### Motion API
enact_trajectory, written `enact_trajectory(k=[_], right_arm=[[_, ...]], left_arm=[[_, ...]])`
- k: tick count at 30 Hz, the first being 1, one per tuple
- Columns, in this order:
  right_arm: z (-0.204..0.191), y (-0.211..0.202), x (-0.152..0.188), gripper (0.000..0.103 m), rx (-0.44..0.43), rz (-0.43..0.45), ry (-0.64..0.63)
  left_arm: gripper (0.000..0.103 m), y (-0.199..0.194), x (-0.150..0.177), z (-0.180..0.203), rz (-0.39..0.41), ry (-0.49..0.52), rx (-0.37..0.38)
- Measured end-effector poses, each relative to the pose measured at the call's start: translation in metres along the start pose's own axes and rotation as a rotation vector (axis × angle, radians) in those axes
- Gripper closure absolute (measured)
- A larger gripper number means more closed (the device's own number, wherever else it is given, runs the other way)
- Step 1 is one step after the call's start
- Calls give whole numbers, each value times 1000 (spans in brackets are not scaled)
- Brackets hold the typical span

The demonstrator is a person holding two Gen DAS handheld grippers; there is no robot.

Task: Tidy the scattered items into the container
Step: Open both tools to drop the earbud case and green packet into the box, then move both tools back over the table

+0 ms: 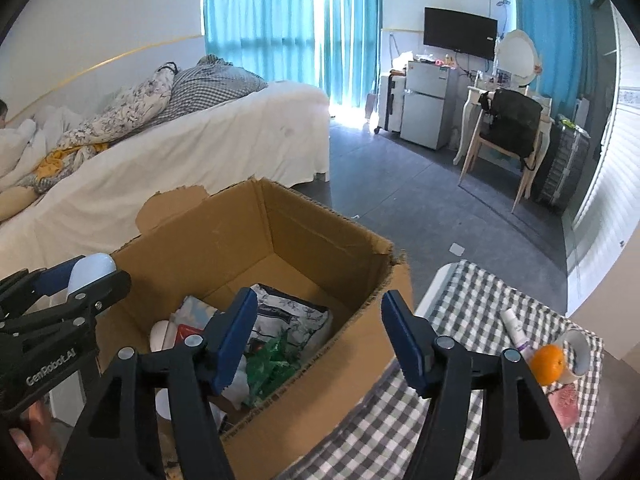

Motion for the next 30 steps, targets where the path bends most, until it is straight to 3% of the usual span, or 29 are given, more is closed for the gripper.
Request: enact_trajectory(k=[16,20,30], right_arm=[[37,-10,3,30,34,6,64],[42,-10,2,28,31,5,74],[52,-16,6,27,37,7,85]], left_arm=[[45,27,-3,8,-41,18,1],[25,25,-5,13,-26,39,0],[21,17,-10,20,-8,41,4]])
Point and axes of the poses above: each gripper's, at about its wrist camera, not at the fingertips, and y roughly the way its jaws point, z to its right, x to its underside, the point moved 2 cm from there along y, roughly the way its jaws point, and after that the axes turned 11 degrees about x, right-handed, at the moved point
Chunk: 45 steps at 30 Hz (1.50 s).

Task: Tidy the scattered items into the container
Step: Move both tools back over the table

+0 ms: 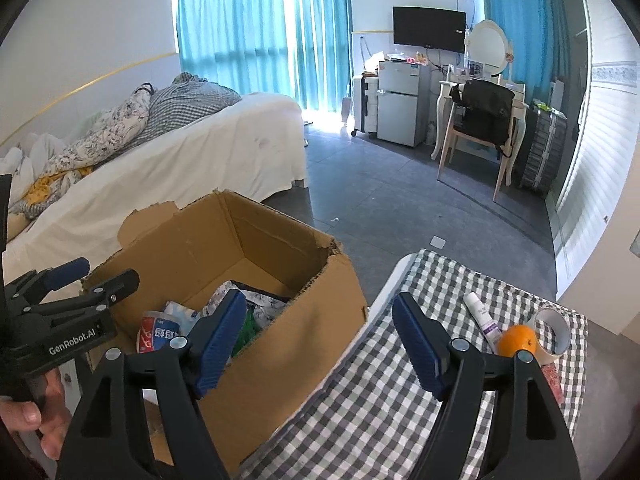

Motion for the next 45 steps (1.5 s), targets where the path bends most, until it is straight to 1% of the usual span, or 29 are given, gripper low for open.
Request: enact_trajectory(k=[3,7,12,15,17,18,22,28,34,41,45], right_arm=[[11,-8,3,27,14,7,16],[31,-21,8,21,40,20,38],[64,-40,14,17,82,32,66],[88,-53,20,9,125,43,84],[107,-61,25,3,157,52,98],[119,-65,28,1,176,55,110],[162,-75,40,0,231,46,173],[223,-80,63,0,291,5,262],[270,-77,89,0,359,-33,296],[294,-66,108,0,391,-63,302],[305,-61,116,0,399,-69,300]], left_arm=[[21,-4,0,8,4,8,6],[19,-11,1,27,12,30,23],[8,-23,3,59,31,79,46],[0,-28,3,84,45,98,69],[0,-31,4,101,52,108,94],[0,-31,6,111,50,116,105],[0,-28,10,148,33,166,131],[0,-11,21,199,3,238,177],[0,17,36,247,-29,313,218],[0,50,54,299,-50,376,278],[0,76,59,327,-46,395,342]])
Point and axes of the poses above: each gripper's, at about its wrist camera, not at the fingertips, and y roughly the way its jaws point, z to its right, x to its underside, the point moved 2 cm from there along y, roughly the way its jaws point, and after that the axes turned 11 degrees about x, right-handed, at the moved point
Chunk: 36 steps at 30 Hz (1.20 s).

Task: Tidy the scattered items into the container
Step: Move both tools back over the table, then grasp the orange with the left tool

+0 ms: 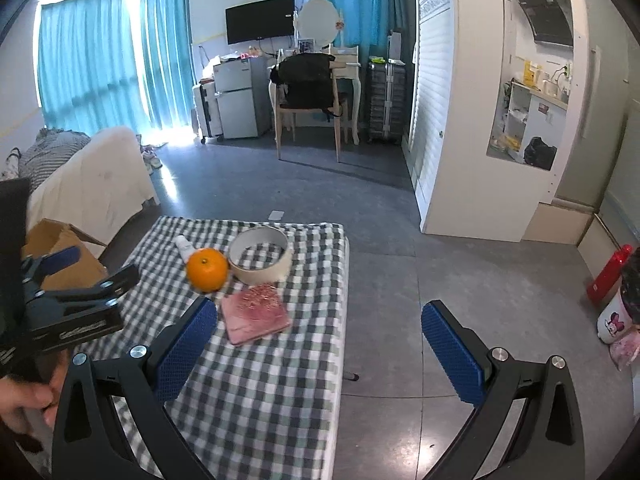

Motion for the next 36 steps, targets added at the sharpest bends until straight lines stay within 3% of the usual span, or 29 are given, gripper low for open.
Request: enact_trajectory(k=[7,10,20,30,31,32,36], right_arm=[[11,19,2,0,-10,-23,14],[13,27,3,0,-12,-30,20],[16,51,2,0,-28,-59,26],[16,59,3,0,-26,-70,20],[16,59,3,0,-27,-72,19],[14,60,4,0,-29,-74,18],[7,65,4,0,-40,-79,4]], left_arm=[[0,53,-9,9,-38,-22,89],[1,71,-13,14,-51,-12,86],[23,102,-6,21,-102,-3,102],[23,122,-5,19,-128,-6,107],[25,122,-5,19,-128,-5,110],[45,122,-3,20,-131,-5,115],[45,119,-2,18,-132,-19,122]])
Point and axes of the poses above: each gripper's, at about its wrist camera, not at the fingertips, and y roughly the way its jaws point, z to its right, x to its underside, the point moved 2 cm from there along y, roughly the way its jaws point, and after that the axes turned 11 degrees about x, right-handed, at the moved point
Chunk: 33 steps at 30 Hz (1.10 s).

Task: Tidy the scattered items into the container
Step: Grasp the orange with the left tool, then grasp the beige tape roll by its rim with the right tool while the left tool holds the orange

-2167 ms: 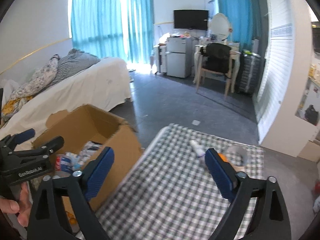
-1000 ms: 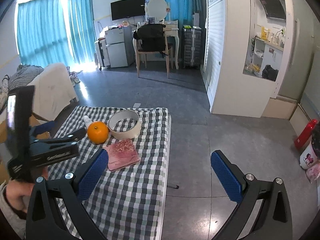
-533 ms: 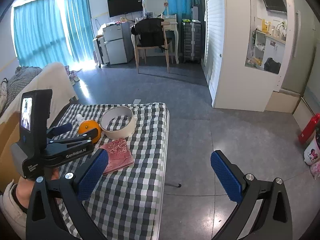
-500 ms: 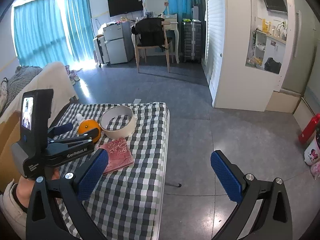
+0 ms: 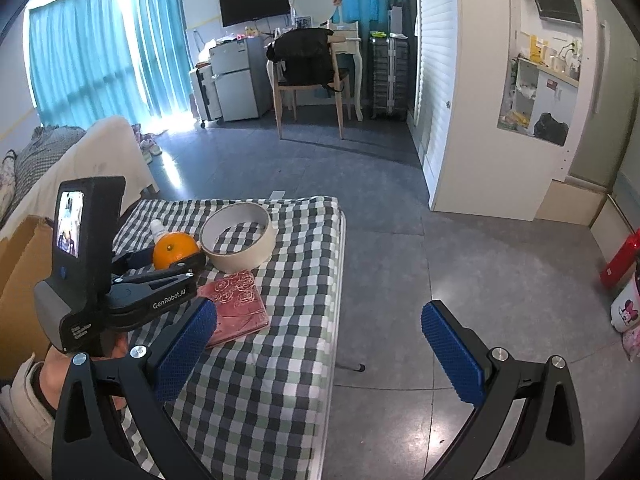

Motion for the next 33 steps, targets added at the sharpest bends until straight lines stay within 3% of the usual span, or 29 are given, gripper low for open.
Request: enact_trajectory(k=[11,21,26,28,31,33], right_arm=[[-37,28,-1,0,-57,-36,-90],[-97,62,-30,4,-158,-28,-346],[-129,83,-34,32,-189,-67,-466],[-138,95,-33,40,-211,-107,-479],[-144,108,-34,43,-188,-139,-488],[-146,114,-34,57,-188,-163,-488]], left_arm=[[45,-47,-3,-31,61,-82,12],[45,-92,-9,-49,112,-84,-45],[45,-103,-10,-54,124,-101,-60],[45,-106,-9,-55,127,-106,-61],[45,-110,-10,-57,130,-104,-64],[45,-111,-10,-57,131,-105,-64]])
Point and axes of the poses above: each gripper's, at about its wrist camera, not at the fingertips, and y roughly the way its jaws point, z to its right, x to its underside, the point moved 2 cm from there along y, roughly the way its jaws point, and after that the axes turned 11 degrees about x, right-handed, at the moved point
